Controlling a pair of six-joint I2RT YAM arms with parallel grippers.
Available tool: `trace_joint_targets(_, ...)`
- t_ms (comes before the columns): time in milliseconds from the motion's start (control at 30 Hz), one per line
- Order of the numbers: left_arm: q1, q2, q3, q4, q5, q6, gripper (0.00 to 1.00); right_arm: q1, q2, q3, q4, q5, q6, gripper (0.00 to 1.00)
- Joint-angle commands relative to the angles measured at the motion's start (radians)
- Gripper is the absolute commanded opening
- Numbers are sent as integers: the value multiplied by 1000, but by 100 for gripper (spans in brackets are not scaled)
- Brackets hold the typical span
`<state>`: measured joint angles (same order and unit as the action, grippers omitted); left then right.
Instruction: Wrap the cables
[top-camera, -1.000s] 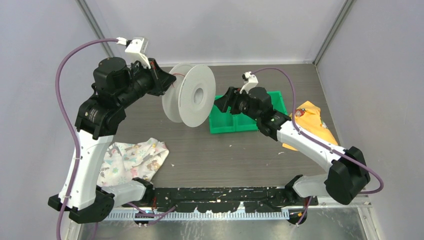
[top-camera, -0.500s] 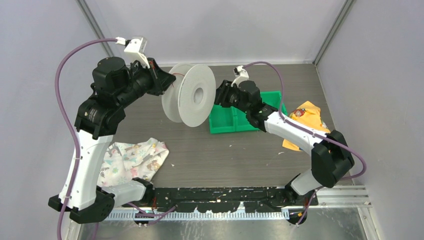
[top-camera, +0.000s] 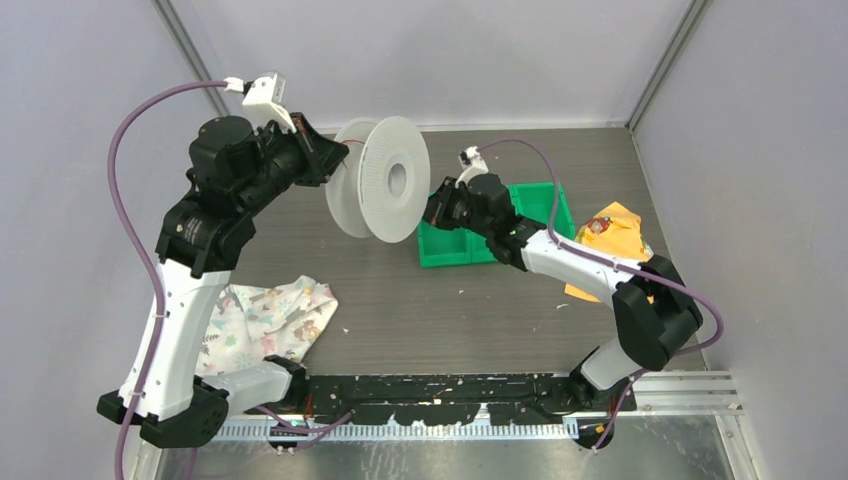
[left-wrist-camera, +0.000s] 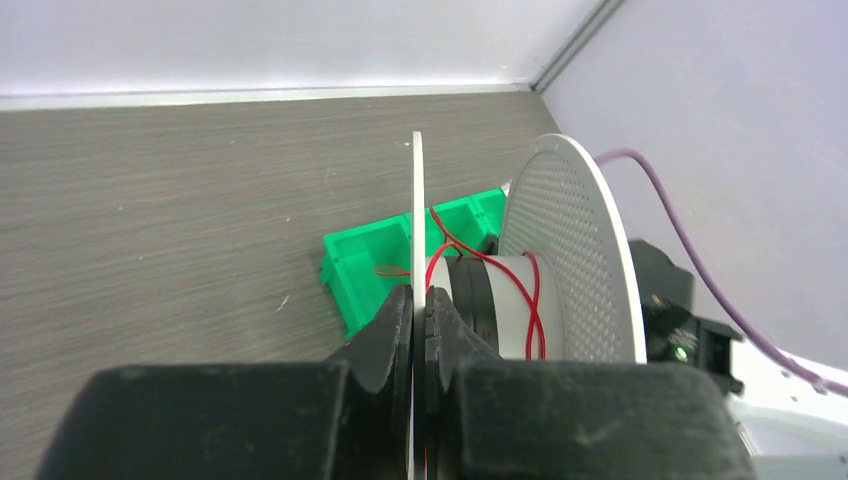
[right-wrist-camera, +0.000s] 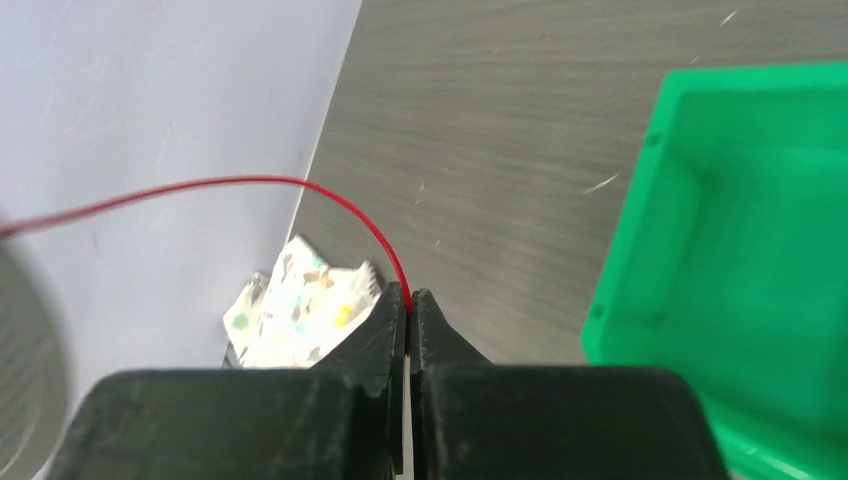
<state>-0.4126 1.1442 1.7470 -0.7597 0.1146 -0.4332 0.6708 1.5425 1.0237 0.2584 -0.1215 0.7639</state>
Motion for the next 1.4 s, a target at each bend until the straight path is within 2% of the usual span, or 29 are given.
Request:
trace_joint_targets(0,5,-36,-70,180,-135,-57,0,119,-100,7,-31,32,34,1)
trace_joint_targets(100,5,-35,-116,201,-220,-58,0,233,-138,22,-68,84,-1,1)
trace_joint_targets(167,5,-27,-169,210,-288,-44,0,270,-142,54,-94,66,-23,1)
trace_joint_targets(367,-7,-16,-277,251,-356,-50,0,324,-115,251,-312,-48,-136,1)
trace_joint_targets(533,-25,-12,-301,240,-402,-15,0,356,-146,300,-334,-63,-181,1)
trace_joint_targets(633,-32,-11,-313,241,-383,17,0,356,-151,335,-350,-63,-211,1)
trace_joint_targets(867,-37,34,-267,156,-187,199,0,347,-114,457,-520,-43,-397,1)
trace_joint_targets(967,-37,23,-269,110,-4,305,0,312,-98,515,-620,-82,-464,1)
trace_joint_targets(1133,-35,-16,-259,10,184,443,0,233,-80,547,-721,-301,-529,1)
trace_joint_targets(1267,-35,0,-196,-146,375,576,0,190,-58,570,-810,-521,-585,1)
trace_joint_targets(1367,-35,18,-165,-270,492,657,0,179,-31,618,-916,-630,-646,1)
